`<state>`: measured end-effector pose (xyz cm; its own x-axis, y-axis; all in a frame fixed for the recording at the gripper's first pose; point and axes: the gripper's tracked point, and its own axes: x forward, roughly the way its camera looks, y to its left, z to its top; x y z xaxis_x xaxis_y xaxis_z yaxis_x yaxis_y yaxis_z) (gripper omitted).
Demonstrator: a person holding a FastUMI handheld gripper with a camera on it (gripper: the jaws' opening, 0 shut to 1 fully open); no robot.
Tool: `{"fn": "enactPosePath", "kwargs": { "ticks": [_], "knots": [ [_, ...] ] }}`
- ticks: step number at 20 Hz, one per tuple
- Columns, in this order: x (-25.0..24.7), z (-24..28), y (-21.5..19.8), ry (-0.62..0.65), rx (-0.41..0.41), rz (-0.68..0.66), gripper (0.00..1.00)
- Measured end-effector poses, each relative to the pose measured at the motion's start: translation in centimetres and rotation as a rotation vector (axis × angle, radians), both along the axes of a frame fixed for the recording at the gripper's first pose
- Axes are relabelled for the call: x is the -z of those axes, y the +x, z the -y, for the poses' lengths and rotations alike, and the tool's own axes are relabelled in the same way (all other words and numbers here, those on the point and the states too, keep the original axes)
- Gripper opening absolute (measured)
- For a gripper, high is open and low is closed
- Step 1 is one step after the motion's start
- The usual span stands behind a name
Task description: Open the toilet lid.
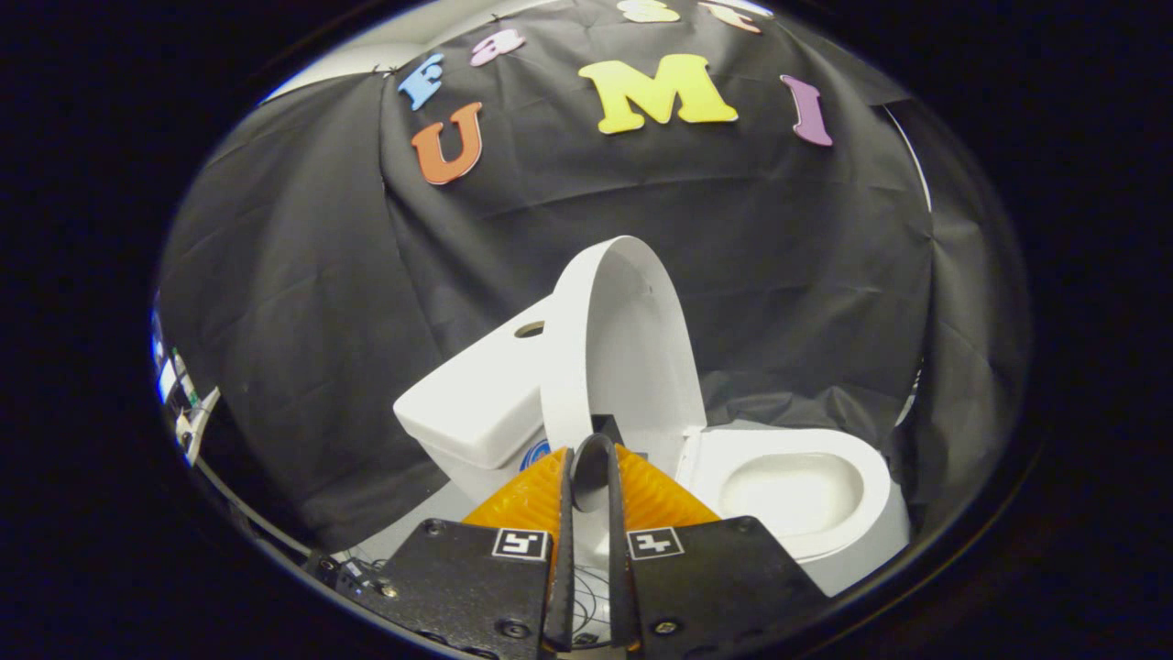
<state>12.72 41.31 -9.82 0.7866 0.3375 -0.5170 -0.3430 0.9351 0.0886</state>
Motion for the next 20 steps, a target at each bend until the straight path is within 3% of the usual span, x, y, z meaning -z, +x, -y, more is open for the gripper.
{"fn": "enactPosePath", "kwargs": {
  "ticks": [17, 20],
  "knots": [
    [0.8, -1.9, -0.2, -0.022, -0.018, 0.014, 0.18],
    [0.8, -2.3, -0.7, -0.014, -0.064, -0.017, 0.29]
  ]
}}
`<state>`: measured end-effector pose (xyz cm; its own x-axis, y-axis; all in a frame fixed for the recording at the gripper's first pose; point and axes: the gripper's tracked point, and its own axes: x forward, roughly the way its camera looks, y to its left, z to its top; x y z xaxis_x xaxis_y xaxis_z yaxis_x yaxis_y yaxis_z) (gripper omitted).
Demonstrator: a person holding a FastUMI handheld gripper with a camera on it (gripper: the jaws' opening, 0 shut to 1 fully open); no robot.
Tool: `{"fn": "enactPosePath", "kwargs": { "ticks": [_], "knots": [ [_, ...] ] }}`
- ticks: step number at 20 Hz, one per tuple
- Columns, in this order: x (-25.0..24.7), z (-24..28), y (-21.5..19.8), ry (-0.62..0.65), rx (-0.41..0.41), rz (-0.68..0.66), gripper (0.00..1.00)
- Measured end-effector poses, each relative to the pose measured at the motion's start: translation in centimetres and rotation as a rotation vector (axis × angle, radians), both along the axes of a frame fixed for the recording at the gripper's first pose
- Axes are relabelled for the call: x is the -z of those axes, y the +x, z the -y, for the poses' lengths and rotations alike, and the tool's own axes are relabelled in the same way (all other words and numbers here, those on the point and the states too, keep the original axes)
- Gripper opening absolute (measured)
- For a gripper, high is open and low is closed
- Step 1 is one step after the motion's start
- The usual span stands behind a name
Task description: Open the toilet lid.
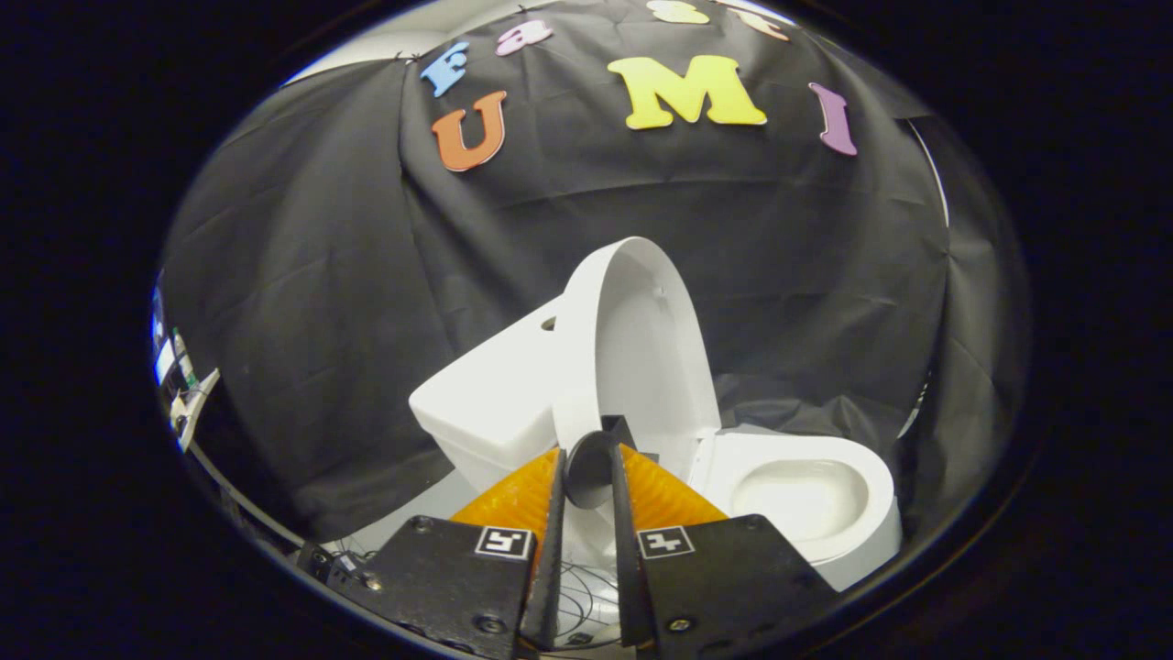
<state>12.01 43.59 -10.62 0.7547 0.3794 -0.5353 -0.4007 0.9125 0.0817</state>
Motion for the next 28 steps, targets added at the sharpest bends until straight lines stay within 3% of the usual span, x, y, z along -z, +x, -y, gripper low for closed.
{"fn": "enactPosePath", "kwargs": {
  "ticks": [5, 6, 10, 19, 25, 28],
  "knots": [
    [-1.5, 1.5, -1.1, 0.054, -0.005, 0.003, 0.84],
    [-1.9, 2.0, -1.2, 0.061, -0.006, 0.010, 0.87],
    [-3.6, 4.5, -1.9, 0.087, -0.002, 0.043, 0.88],
    [-9.7, 17.2, -2.1, 0.081, 0.099, 0.354, 0.88],
    [-11.2, 24.1, -5.7, -0.005, 0.099, 0.410, 0.91],
    [-11.6, 27.9, -8.0, -0.010, 0.150, 0.447, 0.96]
  ]
}}
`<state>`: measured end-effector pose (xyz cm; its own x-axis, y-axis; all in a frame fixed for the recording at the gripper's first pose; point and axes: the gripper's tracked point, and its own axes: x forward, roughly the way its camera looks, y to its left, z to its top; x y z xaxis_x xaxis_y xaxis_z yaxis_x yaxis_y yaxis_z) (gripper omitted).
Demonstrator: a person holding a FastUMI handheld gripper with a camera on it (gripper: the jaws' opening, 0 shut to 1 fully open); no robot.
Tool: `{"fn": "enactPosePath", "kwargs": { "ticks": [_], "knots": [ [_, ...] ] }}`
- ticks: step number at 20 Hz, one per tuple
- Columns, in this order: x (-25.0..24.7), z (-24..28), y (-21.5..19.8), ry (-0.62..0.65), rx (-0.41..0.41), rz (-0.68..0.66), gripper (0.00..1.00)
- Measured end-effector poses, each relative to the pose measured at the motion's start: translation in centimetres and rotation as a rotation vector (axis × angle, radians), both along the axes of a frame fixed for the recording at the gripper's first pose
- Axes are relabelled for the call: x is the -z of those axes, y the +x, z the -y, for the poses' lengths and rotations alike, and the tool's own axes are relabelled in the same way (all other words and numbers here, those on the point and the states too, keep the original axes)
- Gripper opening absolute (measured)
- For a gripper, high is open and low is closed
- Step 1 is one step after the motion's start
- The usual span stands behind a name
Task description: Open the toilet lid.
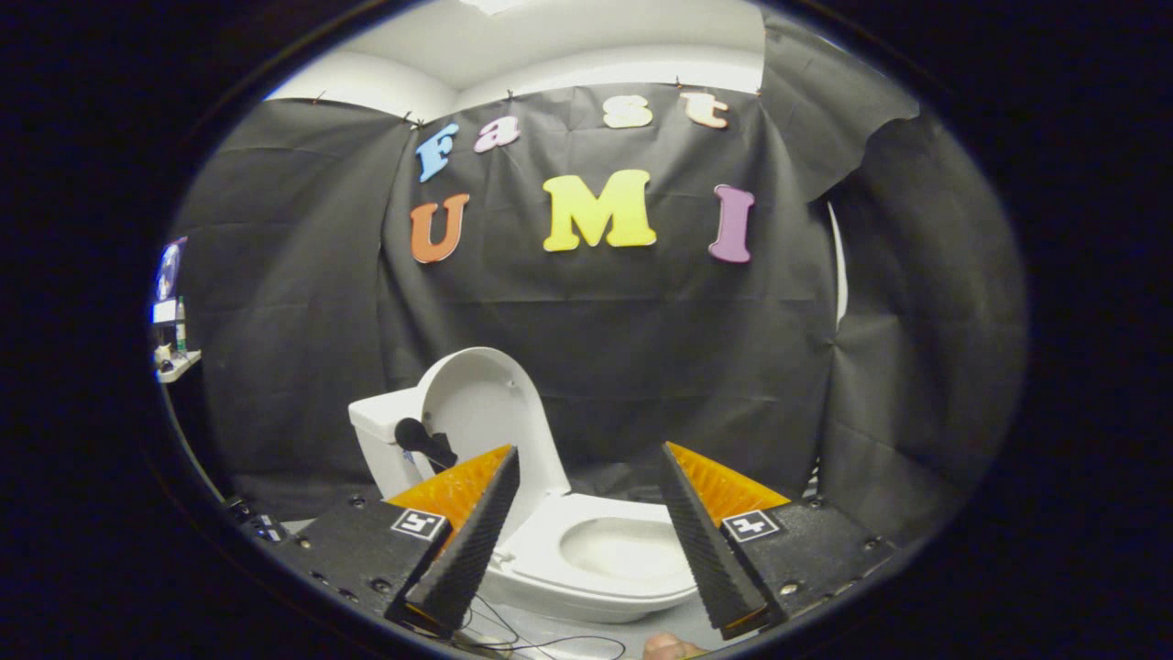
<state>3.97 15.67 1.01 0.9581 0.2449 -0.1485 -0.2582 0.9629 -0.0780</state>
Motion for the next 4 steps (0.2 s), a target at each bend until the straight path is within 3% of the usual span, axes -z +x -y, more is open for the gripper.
{"fn": "enactPosePath", "kwargs": {
  "ticks": [4],
  "knots": [
    [0.4, 4.9, -2.4, 0.017, 0.076, 0.038, 1.00]
  ]
}}
